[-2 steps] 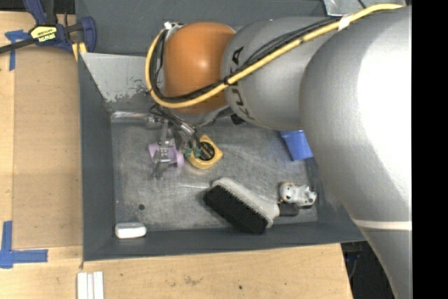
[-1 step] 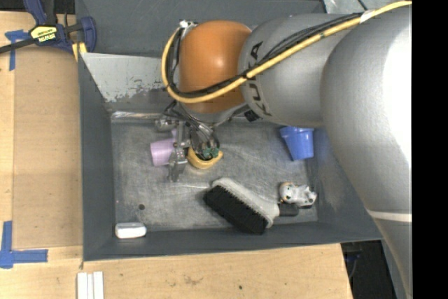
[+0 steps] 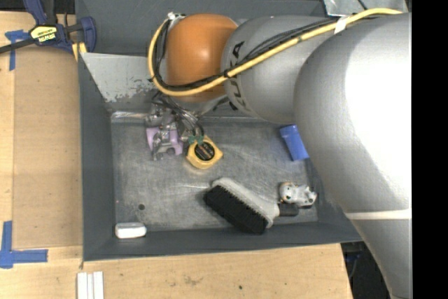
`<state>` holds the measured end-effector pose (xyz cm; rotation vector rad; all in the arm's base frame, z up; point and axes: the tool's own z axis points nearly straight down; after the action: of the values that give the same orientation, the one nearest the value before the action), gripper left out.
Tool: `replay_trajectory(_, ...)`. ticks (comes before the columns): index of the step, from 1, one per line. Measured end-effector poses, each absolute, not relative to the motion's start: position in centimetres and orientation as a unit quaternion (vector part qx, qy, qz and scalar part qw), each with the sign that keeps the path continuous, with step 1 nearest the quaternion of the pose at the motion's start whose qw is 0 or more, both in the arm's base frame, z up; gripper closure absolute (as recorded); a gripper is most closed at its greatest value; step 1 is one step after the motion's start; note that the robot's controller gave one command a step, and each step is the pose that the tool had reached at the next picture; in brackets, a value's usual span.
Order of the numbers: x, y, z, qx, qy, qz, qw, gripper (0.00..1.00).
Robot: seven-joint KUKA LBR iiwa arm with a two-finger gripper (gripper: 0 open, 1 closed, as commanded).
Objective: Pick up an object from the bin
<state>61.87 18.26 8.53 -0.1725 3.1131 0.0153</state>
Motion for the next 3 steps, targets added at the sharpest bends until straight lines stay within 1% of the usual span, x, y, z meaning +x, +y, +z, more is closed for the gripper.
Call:
replay_trajectory(1, 61.9, 18.3, 8.5, -0.055, 0.998, 0.005, 0.012, 1.00)
replay_trajectory(2, 60.9, 17.2, 19.7, -0.079, 0.997, 0.000, 0.002, 1.00)
replay_trajectory(3, 60.9, 17.2, 19.6, -0.078, 0.997, 0.000, 0.001, 1.00)
